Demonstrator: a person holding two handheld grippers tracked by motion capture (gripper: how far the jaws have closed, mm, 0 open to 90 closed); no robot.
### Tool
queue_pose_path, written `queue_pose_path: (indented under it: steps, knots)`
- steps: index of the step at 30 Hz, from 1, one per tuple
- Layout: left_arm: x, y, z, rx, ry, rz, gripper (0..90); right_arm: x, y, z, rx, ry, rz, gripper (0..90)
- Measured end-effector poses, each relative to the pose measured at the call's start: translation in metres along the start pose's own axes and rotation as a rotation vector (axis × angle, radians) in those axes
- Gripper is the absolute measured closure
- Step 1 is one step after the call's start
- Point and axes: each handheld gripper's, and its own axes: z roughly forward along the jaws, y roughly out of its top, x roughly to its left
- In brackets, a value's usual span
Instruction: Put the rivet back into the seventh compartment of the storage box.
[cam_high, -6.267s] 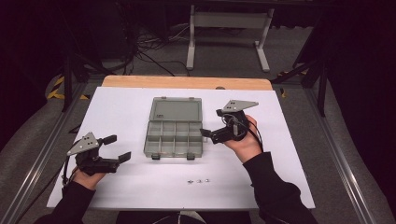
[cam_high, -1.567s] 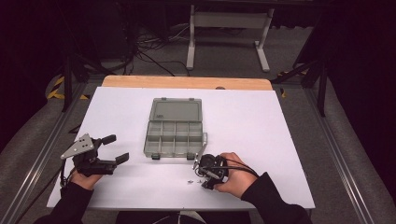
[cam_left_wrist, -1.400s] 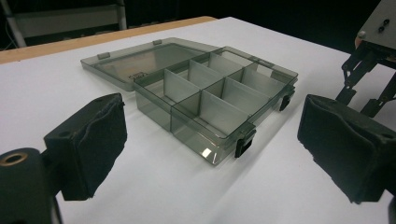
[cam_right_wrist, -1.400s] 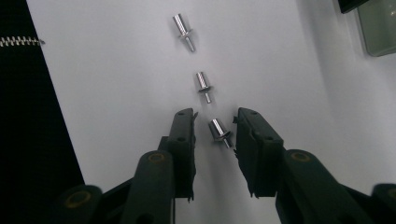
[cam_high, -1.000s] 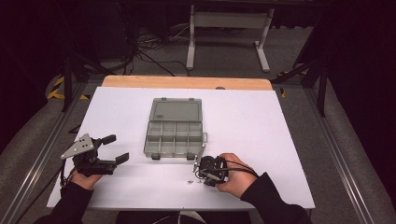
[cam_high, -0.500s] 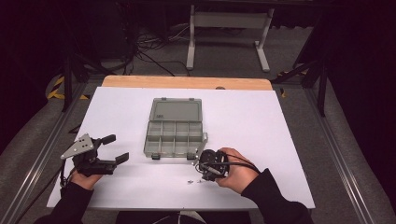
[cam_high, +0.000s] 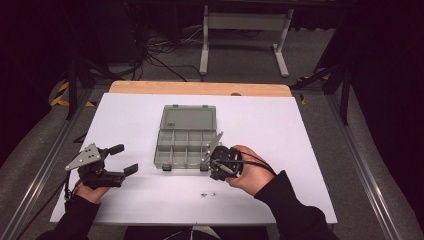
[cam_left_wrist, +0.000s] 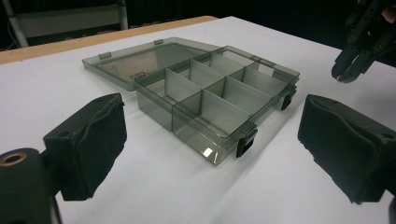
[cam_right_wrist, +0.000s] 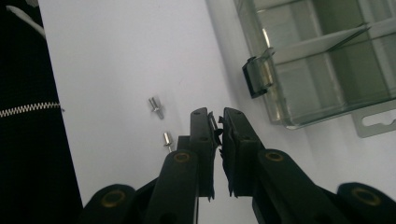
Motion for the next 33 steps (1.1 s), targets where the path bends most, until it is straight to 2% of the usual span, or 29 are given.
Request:
queue_pose_path:
  steps: [16,33]
  knots:
    - [0.000,0.000,0.000,0.002,0.007,0.001,7.6,-0.020,0.019,-0.010,-0.064,-0.045,0.030,83.1]
    - [0.000,0.000,0.000,0.004,0.011,0.003,7.0,-0.040,0.038,-0.014,-0.120,-0.086,0.062,83.1]
